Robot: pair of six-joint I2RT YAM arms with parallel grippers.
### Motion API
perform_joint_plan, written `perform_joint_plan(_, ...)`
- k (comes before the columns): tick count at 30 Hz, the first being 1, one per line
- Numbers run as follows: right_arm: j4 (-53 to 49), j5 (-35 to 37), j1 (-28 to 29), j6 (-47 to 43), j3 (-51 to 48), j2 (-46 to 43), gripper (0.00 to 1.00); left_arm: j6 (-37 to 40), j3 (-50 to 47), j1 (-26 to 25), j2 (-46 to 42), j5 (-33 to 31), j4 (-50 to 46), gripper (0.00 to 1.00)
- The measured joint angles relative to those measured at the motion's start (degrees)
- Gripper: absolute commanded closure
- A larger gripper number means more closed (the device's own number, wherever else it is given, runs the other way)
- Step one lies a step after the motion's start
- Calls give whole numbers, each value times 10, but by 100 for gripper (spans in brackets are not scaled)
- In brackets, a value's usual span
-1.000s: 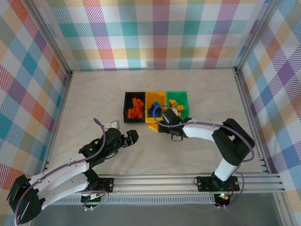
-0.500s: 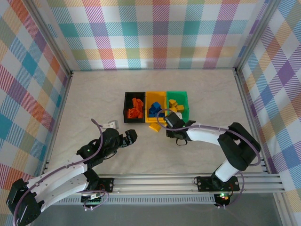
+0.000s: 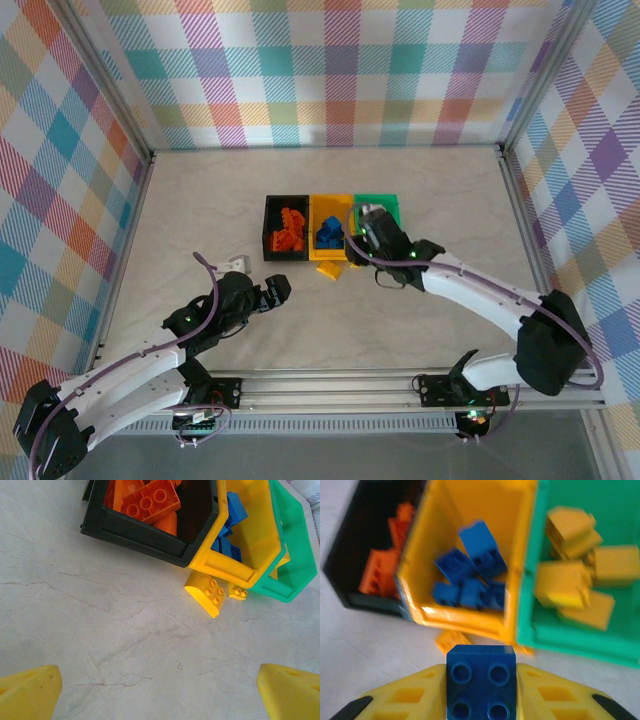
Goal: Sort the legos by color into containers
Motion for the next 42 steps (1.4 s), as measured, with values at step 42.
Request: perform_joint_plan(42, -1, -67, -61, -19, -31, 123, 71, 50, 177, 50, 450, 61, 61, 40)
